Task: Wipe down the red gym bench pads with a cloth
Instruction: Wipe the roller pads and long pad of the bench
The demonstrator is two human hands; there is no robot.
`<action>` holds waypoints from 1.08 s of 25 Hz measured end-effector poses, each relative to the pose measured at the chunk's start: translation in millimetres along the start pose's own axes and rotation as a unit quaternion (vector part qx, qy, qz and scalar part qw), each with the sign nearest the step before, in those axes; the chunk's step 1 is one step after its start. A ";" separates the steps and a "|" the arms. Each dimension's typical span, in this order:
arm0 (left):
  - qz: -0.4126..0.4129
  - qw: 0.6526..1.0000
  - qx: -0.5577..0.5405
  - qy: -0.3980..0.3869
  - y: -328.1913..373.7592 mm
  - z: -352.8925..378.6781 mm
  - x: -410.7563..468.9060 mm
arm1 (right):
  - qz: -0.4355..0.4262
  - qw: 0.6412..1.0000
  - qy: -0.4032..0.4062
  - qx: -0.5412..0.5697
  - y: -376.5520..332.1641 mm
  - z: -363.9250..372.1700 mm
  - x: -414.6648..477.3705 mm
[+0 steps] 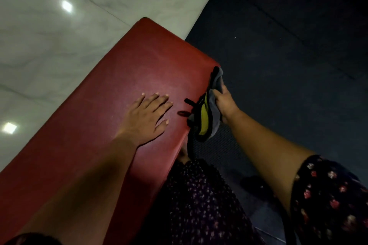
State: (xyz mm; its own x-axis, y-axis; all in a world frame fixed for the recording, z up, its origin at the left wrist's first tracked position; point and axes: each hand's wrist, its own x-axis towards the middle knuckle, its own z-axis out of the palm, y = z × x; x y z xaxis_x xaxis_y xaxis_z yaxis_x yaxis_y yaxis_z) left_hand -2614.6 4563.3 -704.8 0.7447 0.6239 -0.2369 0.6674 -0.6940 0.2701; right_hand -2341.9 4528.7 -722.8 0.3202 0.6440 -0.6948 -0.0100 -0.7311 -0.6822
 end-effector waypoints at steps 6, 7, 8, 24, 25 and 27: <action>-0.013 1.000 0.010 -0.006 8.9 3.9 -41.2 | -0.037 0.996 0.026 -0.077 18.3 37.0 -50.2; -0.014 1.000 0.015 -0.001 12.2 4.2 -44.8 | -0.040 0.993 0.031 -0.109 17.9 40.7 -57.0; -0.016 1.000 0.018 0.010 15.3 4.2 -47.9 | -0.042 0.988 0.033 -0.142 18.1 44.0 -63.3; -0.141 0.990 0.014 0.001 60.1 15.2 -102.8 | -0.041 0.967 -0.090 -0.233 57.9 86.8 -172.8; -0.149 0.989 0.013 0.008 62.2 15.9 -103.3 | -0.046 0.964 -0.101 -0.240 61.9 89.3 -178.9; -0.159 0.986 0.022 0.043 66.3 17.1 -111.1 | -0.050 0.959 -0.115 -0.256 71.5 92.8 -188.4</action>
State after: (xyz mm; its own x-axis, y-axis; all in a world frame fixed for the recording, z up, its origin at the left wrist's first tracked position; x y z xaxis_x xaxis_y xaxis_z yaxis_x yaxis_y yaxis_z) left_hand -2653.0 4441.8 -676.6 0.4956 0.8394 -0.2232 0.8682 -0.4721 0.1527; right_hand -2490.9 4376.0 -661.7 0.0775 0.7060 -0.7039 0.4943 -0.6404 -0.5879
